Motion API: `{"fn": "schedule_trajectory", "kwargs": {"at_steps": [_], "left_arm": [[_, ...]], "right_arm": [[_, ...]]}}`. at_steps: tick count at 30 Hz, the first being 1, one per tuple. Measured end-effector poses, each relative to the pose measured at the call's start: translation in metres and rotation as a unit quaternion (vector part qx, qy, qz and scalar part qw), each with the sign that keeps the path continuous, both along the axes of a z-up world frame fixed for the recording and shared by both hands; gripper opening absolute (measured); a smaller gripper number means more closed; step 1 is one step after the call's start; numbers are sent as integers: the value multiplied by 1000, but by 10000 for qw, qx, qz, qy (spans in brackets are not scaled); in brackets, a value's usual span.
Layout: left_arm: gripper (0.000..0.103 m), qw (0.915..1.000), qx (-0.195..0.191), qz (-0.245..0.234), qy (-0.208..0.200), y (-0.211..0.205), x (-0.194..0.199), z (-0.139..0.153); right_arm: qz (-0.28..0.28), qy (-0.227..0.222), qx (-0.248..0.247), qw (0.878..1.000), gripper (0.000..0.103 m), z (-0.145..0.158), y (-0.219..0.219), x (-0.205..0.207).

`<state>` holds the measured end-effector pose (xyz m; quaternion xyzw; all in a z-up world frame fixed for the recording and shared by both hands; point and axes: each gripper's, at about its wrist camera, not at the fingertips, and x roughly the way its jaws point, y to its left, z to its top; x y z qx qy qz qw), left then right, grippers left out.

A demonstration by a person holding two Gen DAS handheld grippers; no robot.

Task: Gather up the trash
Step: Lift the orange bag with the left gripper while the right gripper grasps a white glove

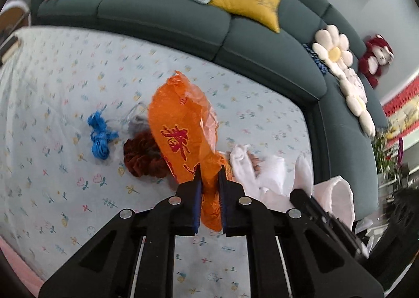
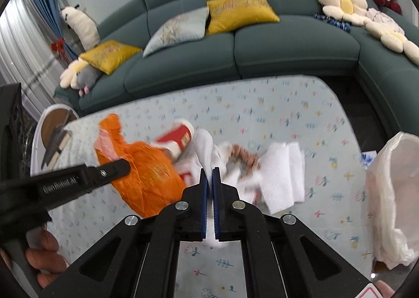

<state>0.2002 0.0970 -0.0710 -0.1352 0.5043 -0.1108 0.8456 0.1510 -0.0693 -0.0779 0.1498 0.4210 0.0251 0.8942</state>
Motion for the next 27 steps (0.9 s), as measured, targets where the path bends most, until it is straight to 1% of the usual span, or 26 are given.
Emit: {"fn": "schedule_trajectory", "kwargs": {"at_steps": [7,13,20,27], "left_arm": [[10,9979,119,-355,-525,-33,-21,45],[10,9937,97,-674,-894,-64,-42,80],[10,9875,116,-1046,-1177,-103,-63,106],[10,9799,100,-1452,-1365,-146,-78,122]], "right_arm": [[-182,-516,62,9985,4,45,-21,-24],[-431,-854,81,9954,4,72,-48,-49],[-782,-1152,45,9903,4,94,-85,-76],[-1138,-1317,-12,9847,4,106,-122,-103]]}}
